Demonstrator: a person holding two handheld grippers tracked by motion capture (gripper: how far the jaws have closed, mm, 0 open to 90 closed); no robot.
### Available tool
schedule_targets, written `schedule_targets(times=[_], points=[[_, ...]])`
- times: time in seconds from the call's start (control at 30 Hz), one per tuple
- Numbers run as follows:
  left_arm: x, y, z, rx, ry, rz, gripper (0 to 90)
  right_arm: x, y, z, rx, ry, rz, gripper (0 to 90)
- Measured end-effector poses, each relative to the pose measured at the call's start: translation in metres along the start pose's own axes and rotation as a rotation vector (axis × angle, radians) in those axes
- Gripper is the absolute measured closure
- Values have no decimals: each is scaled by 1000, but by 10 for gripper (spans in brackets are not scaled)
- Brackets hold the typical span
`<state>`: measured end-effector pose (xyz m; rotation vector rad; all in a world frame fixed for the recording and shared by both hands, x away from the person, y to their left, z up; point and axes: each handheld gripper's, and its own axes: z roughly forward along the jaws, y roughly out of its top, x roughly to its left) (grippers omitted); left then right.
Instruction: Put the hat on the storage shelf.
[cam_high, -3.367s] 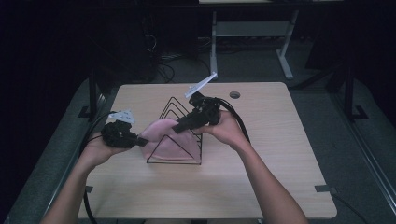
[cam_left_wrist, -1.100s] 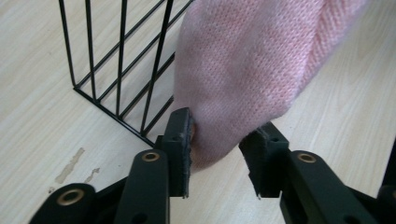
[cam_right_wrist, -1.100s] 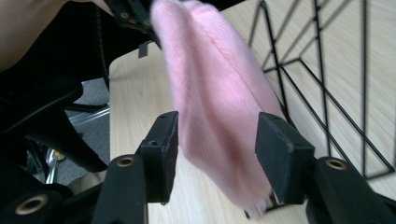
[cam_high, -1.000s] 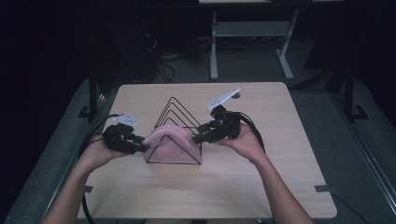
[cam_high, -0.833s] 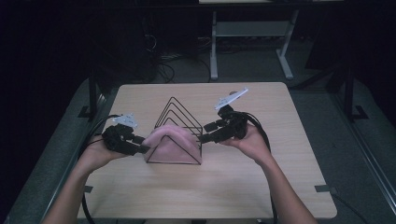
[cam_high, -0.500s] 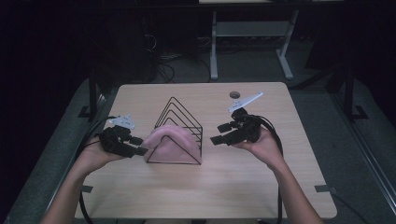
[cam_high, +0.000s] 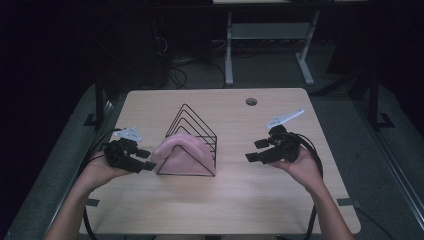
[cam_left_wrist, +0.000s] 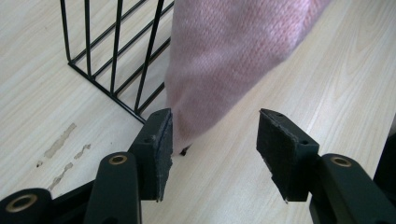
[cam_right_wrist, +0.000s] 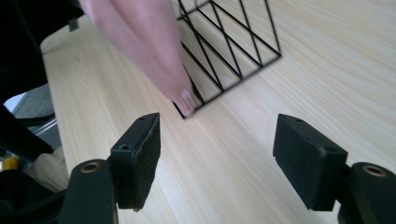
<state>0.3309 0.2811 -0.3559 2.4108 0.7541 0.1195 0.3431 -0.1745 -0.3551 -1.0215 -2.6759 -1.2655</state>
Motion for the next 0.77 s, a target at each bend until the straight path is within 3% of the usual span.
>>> schedule_targets(times=[0.37,0.77], points=[[0,-12,3,-8,0,-31,416,-13,-44,-24,-19,-71,71,288],[-5,-20,6,-37,-31,-36,383,-17,-101,-31,-19,-136,159,278]])
